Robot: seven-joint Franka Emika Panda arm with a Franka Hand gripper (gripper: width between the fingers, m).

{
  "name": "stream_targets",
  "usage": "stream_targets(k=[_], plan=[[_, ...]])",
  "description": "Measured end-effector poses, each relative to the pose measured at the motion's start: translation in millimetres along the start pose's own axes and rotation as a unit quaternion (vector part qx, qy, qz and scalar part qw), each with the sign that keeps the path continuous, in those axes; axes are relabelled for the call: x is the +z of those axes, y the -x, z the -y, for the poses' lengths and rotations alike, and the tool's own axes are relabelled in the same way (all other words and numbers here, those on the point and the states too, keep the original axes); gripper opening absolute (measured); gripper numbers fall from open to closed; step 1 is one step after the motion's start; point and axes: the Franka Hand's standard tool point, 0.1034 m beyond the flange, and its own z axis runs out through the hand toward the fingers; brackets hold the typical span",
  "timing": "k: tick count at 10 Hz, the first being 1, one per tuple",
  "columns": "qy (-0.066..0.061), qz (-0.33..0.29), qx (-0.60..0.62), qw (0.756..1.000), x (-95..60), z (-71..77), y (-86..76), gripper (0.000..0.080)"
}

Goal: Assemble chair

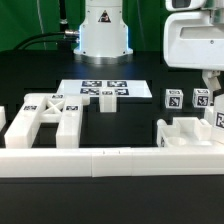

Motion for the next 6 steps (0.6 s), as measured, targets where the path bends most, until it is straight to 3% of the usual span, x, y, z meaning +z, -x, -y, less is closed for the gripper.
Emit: stream_targets(k=[1,2,3,4,5,6], plan=[[-0.001,0.002,0.007,1.000,0.0,-0.1,-0.2,0.0288],[-0.002,0.003,0.014,1.000,0.2,0.0,0.2,0.0364],[-0.001,0.003,-0.015,1.000,0.4,-0.3,0.1,0.0364],[0.004,0.006,-0.050,0.999,0.0,-1.3,-0.6,0.0505],[0.010,0.009,-0.100,0.995,-1.3,-0.1,0.4,0.0505],[0.007,0.008,-0.143,0.990,-2.8,2.2,-1.1,0.0619]])
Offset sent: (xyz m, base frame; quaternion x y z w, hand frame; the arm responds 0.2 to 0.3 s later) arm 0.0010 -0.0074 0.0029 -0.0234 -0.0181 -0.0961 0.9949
